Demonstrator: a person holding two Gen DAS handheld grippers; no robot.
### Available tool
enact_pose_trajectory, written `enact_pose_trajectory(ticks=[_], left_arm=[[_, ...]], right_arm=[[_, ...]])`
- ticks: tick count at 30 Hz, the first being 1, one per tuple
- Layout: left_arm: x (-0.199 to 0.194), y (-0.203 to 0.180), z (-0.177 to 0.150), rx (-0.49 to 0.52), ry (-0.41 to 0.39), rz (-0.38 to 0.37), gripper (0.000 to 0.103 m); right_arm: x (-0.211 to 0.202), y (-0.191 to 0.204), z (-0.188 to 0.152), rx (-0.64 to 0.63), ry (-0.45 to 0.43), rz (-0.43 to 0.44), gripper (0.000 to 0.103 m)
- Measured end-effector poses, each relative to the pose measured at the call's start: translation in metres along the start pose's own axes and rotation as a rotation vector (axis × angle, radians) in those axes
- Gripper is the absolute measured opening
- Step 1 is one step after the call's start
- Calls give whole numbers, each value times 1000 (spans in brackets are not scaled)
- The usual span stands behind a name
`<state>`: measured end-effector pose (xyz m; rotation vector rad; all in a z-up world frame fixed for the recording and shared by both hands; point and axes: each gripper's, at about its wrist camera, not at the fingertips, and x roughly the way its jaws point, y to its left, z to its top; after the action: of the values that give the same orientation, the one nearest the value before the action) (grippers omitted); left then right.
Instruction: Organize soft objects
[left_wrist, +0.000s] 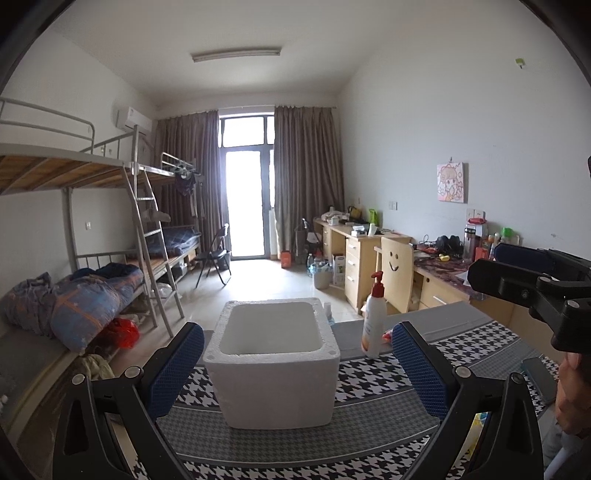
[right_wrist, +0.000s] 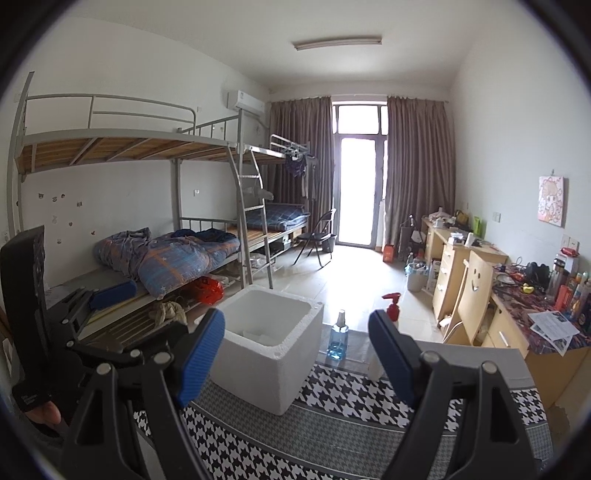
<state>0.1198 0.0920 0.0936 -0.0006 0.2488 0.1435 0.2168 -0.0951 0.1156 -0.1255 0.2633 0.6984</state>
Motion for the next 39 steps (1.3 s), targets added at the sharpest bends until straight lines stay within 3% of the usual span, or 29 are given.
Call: enact_pose_trajectory(ticks=[7,31,39], left_arm=[[-5,-10,-8,5,2,11,102],[-21,-45,-27,15,-45,-46,102],[-16,-55,-39,26,-4,-82,102]], right_arm=[[-15,-2,-11,4,-25,-77,92],[-51,-14,-46,54,-47,-195,93],[-59,-16,-57,69,-43,-251,93]])
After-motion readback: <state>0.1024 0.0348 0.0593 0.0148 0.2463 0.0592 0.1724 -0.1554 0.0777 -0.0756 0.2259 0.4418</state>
